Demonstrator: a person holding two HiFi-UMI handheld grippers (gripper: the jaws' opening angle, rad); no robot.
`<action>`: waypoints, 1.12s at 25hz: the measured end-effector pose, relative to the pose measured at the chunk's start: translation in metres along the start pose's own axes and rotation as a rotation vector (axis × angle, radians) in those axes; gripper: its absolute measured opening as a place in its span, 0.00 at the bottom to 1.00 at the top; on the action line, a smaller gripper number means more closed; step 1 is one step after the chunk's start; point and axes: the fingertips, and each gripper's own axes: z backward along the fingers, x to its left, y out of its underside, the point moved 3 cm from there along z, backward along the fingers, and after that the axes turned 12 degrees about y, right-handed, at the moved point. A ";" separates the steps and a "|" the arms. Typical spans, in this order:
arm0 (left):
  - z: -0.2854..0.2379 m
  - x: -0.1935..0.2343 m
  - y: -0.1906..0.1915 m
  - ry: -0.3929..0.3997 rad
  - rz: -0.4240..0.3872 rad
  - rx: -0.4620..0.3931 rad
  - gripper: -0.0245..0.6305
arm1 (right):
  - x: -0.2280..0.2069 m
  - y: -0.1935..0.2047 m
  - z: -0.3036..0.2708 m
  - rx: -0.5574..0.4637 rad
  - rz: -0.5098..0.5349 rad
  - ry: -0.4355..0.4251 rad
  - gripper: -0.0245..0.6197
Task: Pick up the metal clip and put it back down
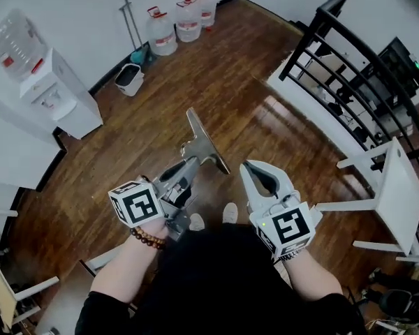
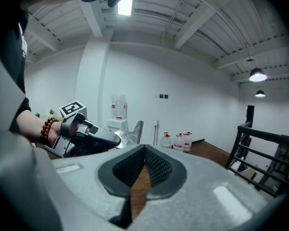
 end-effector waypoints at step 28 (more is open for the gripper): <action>-0.337 -0.146 0.280 0.373 0.004 0.587 0.07 | -0.292 0.136 0.303 -0.015 -0.220 0.665 0.02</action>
